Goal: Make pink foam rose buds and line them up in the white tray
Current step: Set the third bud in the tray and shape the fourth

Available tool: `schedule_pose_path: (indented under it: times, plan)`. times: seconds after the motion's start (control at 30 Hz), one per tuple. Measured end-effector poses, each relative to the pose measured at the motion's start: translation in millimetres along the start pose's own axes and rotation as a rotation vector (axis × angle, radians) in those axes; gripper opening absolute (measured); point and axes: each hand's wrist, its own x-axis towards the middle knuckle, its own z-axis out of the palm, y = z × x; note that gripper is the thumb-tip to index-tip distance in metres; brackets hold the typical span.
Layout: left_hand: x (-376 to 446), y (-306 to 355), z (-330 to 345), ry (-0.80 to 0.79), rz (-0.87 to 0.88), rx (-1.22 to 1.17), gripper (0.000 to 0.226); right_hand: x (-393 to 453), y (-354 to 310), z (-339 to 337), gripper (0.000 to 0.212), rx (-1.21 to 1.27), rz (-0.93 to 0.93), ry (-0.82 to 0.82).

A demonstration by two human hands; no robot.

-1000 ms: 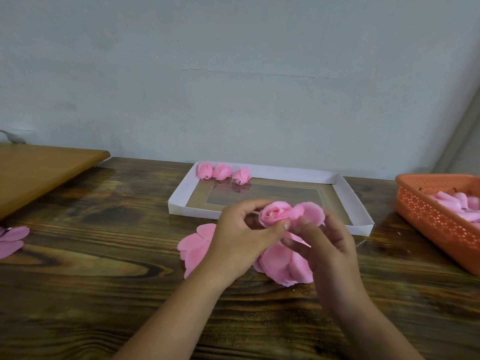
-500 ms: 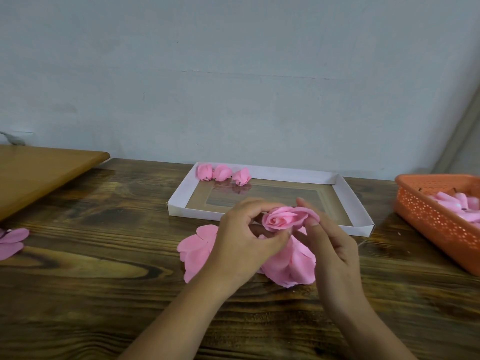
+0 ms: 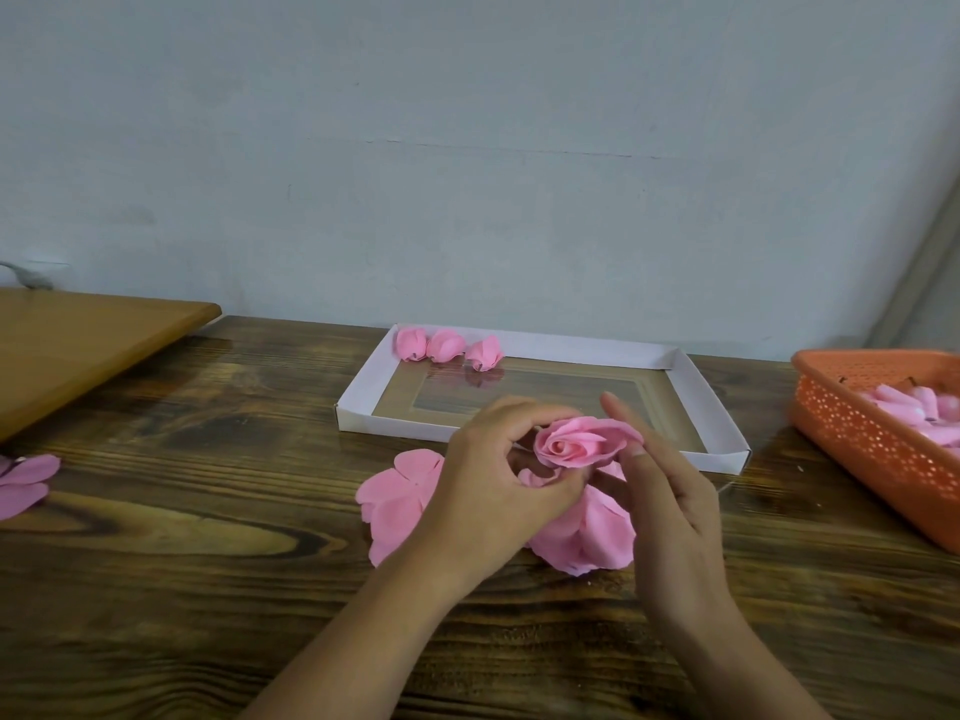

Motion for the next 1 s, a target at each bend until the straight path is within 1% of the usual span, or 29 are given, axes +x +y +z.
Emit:
schedule_pose_path:
  times: [0.17, 0.2, 0.27, 0.37, 0.47, 0.63, 0.9, 1.0]
  plan:
    - [-0.6, -1.1, 1.8, 0.01, -0.02, -0.035, 0.047, -1.1, -2.0, 3.1, 0.034, 0.015, 0.01, 0.032]
    - [-0.5, -0.8, 1.9, 0.009, -0.02, -0.041, 0.045, -1.2, -2.9, 3.7, 0.033, 0.019, 0.008, 0.028]
    - [-0.5, 0.1, 2.0, 0.009, -0.014, -0.039, 0.039, -1.4, -4.9, 4.4, 0.036, 0.018, -0.007, 0.02]
    - [-0.5, -0.2, 2.1, 0.015, -0.011, -0.031, 0.03, -0.6, -6.9, 4.0, 0.038, 0.007, -0.019, 0.076]
    - [-0.8, -1.5, 2.7, 0.019, 0.009, -0.013, 0.03, 0.4, -8.9, 2.7, 0.038, 0.026, -0.002, 0.143]
    - [-0.6, -2.8, 2.4, 0.0, 0.071, 0.006, 0.033, 1.1, -12.3, 0.5, 0.034, -0.041, -0.019, 0.192]
    - [-2.2, -2.4, 3.1, -0.023, 0.139, 0.044, 0.03, 3.2, -13.3, -1.4, 0.034, 0.087, 0.1, 0.211]
    - [-2.8, -2.0, 2.9, -0.032, 0.151, 0.068, 0.031, 4.8, -11.4, -2.5, 0.028, 0.057, 0.116, 0.24]
